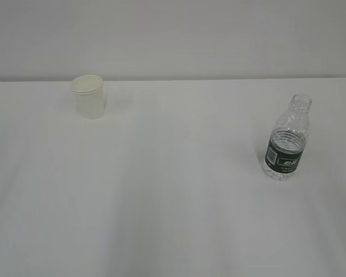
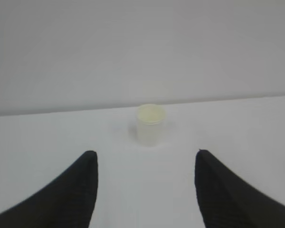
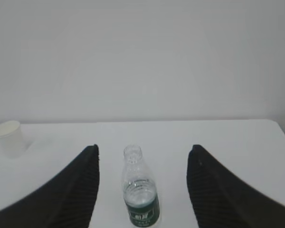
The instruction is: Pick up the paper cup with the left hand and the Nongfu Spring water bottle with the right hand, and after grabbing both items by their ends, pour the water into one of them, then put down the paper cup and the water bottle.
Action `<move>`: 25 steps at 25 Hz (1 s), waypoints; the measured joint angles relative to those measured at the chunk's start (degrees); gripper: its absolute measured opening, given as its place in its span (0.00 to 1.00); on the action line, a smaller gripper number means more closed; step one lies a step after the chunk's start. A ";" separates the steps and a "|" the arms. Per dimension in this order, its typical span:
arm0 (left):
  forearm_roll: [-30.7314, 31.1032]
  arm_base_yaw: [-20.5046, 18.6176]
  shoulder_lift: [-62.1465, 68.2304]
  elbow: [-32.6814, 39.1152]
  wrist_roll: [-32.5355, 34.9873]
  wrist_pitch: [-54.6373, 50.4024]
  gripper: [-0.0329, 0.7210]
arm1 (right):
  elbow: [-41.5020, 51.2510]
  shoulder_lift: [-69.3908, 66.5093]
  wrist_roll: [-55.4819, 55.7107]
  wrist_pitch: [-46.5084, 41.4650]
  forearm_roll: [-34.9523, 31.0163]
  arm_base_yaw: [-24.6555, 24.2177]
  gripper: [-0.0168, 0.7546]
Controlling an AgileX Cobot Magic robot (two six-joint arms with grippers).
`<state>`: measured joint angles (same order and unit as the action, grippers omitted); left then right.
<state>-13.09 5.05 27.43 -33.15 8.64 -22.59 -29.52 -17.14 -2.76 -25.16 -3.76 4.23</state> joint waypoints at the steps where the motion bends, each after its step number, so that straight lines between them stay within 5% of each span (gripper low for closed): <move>1: -0.10 0.64 1.68 0.00 0.09 1.71 0.65 | 0.00 -0.93 0.00 1.98 -0.40 0.00 0.60; 10: -0.35 8.24 18.81 0.00 0.25 19.72 0.67 | 0.00 -11.78 -0.22 16.01 -1.86 0.00 0.60; 16: 0.02 12.69 28.77 0.00 0.25 25.01 0.82 | 0.00 -18.38 -2.84 17.62 -1.77 0.00 0.60; 25: 0.92 15.41 41.35 0.00 0.25 41.59 0.82 | 3.87 -25.01 -2.94 29.27 -0.64 0.00 0.69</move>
<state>-12.16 20.46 68.77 -33.15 8.89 19.00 -25.65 -42.15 -5.70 4.11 -4.40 4.23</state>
